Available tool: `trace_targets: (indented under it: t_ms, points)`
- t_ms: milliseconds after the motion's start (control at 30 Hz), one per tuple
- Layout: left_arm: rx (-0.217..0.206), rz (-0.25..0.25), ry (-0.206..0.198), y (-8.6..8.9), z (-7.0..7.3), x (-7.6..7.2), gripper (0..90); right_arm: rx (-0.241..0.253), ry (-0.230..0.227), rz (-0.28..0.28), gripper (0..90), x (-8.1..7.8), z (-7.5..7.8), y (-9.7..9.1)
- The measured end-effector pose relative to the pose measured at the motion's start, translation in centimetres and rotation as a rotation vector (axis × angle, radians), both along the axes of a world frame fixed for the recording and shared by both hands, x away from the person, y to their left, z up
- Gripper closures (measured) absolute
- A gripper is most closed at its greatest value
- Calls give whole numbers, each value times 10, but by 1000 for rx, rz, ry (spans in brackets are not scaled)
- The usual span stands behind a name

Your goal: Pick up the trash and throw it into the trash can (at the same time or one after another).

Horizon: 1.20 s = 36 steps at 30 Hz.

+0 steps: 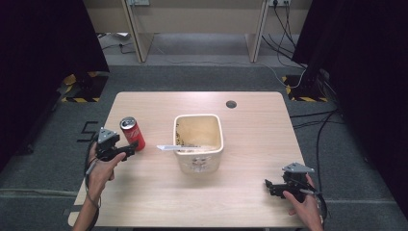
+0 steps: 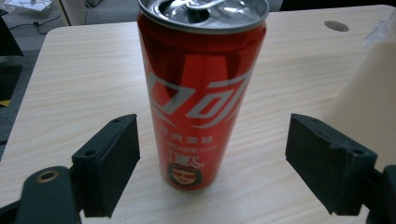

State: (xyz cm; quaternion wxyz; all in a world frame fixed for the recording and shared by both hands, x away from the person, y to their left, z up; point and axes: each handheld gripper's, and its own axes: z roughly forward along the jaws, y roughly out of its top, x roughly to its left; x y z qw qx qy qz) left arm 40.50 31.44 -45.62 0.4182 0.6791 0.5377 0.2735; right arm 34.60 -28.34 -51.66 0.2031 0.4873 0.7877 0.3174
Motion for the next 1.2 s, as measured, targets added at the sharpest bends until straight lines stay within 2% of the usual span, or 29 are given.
trace_targets:
  t_ms: [400,900,1200]
  points:
    - [11,1,1,-4,3,15,170,1,0,0,2,0,0,0]
    - [18,27,-2,-5,6,32,174,0,0,0,2,0,0,0]
    - [26,26,0,-7,5,39,236,2,1,-1,2,0,0,0]
